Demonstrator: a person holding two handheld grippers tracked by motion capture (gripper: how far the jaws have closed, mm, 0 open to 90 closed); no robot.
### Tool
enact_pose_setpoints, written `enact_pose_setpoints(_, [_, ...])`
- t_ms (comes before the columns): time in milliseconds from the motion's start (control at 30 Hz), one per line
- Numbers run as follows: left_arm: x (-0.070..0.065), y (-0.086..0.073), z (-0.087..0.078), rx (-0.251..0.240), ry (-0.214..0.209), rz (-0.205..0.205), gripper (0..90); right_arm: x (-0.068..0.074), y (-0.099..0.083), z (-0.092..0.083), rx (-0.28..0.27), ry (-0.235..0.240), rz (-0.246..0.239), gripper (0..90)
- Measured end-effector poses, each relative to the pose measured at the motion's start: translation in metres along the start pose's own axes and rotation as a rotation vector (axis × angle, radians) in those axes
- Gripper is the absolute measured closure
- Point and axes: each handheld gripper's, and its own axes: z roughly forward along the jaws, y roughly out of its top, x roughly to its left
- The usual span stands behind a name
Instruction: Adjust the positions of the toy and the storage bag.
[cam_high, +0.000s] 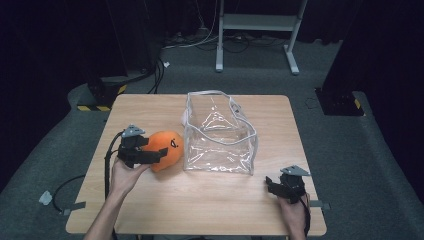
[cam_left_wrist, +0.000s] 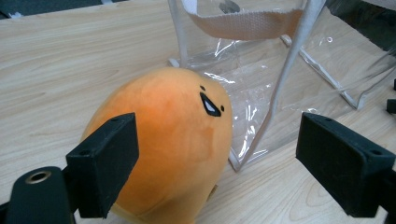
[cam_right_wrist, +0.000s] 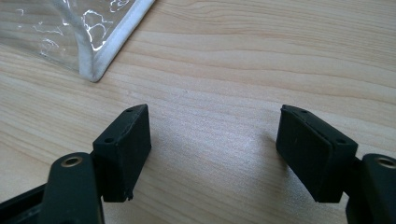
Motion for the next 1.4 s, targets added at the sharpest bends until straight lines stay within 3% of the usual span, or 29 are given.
enact_pose_setpoints(600, [-0.003, 0.019, 0.027, 0.044, 0.012, 0.028, 12.1, 0.000, 0.000, 0.000, 0.000, 0.000, 0.000, 26.0])
enact_pose_setpoints(1000, [0.004, 0.026, 0.047, 0.075, 0.038, 0.043, 11.2, 0.000, 0.000, 0.000, 0.000, 0.000, 0.000, 26.0])
enact_pose_setpoints(1400, [0.016, 0.029, 0.057, 0.082, 0.041, 0.006, 9.2, 0.000, 0.000, 0.000, 0.000, 0.000, 0.000, 26.0])
